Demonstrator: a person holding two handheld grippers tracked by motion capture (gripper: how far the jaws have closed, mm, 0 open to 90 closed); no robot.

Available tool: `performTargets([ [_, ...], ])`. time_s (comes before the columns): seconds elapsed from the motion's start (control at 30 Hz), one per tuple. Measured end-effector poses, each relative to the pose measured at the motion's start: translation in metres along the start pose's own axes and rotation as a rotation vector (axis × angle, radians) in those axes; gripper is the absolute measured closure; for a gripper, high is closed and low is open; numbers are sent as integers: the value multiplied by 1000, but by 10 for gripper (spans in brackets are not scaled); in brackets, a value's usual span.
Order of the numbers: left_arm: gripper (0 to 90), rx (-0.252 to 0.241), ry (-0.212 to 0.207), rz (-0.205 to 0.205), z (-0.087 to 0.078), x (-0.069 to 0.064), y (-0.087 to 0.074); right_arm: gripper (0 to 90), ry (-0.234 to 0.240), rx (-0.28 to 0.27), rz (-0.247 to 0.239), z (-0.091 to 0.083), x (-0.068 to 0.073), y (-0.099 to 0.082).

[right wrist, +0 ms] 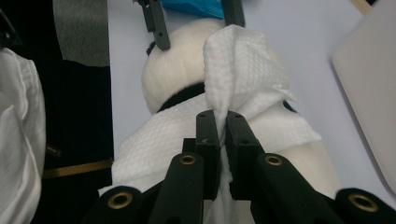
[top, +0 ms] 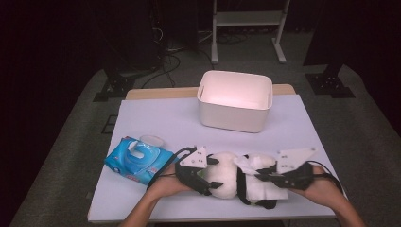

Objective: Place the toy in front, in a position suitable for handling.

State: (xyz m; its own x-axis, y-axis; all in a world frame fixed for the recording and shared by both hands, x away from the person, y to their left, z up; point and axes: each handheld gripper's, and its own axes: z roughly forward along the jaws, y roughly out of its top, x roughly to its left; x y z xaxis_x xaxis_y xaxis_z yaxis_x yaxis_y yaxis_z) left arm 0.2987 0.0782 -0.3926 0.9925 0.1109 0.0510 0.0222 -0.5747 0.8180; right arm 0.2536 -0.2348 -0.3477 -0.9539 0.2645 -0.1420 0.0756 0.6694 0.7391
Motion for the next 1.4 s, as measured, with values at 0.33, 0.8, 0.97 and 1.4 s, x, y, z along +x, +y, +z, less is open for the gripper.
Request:
performTargets([
  [0.33, 201, -51, 12, 0, 0, 3, 8, 846, 34, -65, 77, 5, -6, -23],
  [0.8, 243, -42, -12, -59, -2, 9, -5, 848, 51, -134, 112, 26, -32, -11],
  [0.97, 263, -27, -11, -41, 3, 5, 0, 847, 70, -135, 127, 11, -31, -20],
  [1.4, 264, -19, -25, -14, 5, 0, 1, 844, 16, -134, 151, -16, -29, -38],
])
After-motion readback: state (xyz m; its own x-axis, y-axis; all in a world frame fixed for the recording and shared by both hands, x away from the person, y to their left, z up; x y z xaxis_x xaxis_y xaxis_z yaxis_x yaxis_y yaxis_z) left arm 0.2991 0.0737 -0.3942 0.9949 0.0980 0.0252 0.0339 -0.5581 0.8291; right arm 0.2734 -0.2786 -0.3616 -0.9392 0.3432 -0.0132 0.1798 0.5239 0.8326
